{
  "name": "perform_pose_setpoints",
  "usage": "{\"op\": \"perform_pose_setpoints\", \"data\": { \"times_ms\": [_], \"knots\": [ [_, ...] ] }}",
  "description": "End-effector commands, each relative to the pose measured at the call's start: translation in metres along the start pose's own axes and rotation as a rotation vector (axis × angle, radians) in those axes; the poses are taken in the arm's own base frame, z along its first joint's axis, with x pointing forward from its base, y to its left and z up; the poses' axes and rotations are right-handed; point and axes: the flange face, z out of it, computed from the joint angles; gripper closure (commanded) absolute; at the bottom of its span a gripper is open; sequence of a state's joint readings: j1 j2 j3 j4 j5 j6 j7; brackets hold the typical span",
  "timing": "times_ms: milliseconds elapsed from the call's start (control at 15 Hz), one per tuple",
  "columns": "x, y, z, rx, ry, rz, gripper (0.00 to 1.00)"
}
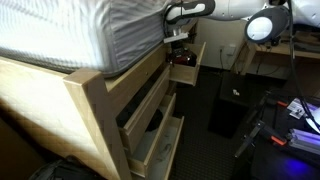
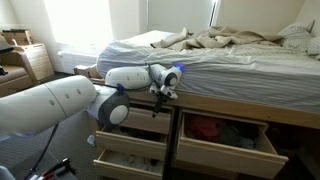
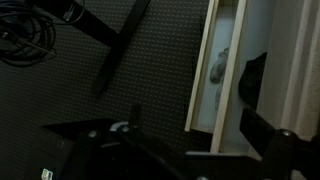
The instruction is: Open both topmost drawers fully
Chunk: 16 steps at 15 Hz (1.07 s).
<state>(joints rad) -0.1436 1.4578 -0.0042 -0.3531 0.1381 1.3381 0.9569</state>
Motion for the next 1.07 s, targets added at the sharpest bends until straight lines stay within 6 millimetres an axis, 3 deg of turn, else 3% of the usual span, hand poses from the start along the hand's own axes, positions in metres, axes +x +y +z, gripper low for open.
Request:
{"op": "perform_pose_setpoints", "data": {
  "times_ms": [0, 67, 133, 267, 400, 467, 600, 667, 1000],
  "knots": [
    [0.025, 0.012, -0.001, 0.086, -0.078, 0.095, 0.0],
    [0.032, 0.026, -0.013, 0.085, -0.093, 0.078, 0.0],
    [0.001, 0.0, 0.0, -0.001, -0.001, 0.0, 0.0],
    [0.001, 0.0, 0.0, -0.001, -0.001, 0.0, 0.0],
    [-0.037, -0.026, 0.026, -0.114, 0.068, -0.07, 0.0],
    [-0.043, -0.033, 0.037, -0.117, 0.065, -0.069, 0.0],
    [-0.025, -0.019, 0.036, -0.131, 0.036, -0.063, 0.0],
    [0.001, 0.0, 0.0, -0.001, -0.001, 0.0, 0.0],
    [0.001, 0.0, 0.0, -0.001, -0.001, 0.0, 0.0]
  ]
}}
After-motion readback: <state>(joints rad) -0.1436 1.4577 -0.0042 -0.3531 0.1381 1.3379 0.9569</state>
